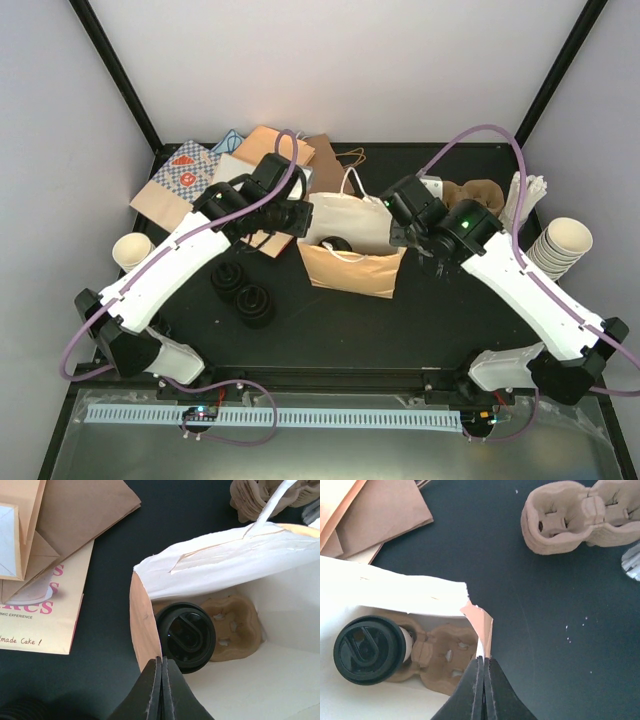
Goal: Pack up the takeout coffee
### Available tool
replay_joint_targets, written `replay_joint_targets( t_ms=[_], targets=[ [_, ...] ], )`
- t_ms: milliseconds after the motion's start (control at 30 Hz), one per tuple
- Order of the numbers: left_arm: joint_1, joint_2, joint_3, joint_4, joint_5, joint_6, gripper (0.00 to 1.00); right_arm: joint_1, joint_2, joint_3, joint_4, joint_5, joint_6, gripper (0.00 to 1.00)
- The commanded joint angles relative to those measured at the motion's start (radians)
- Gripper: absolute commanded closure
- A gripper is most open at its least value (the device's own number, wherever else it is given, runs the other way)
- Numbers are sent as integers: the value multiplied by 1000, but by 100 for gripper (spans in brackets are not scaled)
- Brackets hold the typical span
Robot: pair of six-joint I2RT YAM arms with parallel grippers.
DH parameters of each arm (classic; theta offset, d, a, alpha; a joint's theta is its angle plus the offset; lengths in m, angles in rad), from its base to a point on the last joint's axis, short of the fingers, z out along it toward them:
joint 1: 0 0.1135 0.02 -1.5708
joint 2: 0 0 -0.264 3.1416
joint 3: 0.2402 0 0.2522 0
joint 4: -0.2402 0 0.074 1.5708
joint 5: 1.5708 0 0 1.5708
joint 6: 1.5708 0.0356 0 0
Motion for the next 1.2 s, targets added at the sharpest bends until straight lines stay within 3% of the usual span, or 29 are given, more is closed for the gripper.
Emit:
replay_joint_targets(
  t_ms=[0,367,500,567,667,733,900,1067,1167],
  targets=[
    [-4,27,50,52,-15,-1,98,-59,11,36,49,6,-57,99],
    [29,143,148,84,-1,-3,99,-211,50,35,137,-23,-129,98],
    [36,164,163,86,8,-3,94,-244,70,46,142,-31,-144,86],
    [39,169,165,86,24,0,81,-253,77,50,135,-32,-151,68],
    [41,164,183,76,58,3,52,-256,75,64,129,-18,-159,64],
    [41,146,184,83,71,3,40,-256,71,86,116,-11,-168,62],
    [41,69,184,91,82,13,25,-256,54,162,74,-15,-208,51],
    [40,-64,141,79,32,28,10,-256,-13,191,95,-68,-272,3],
    [46,-148,95,28,-40,32,1,-256,-98,151,154,-126,-321,0]
  ],
)
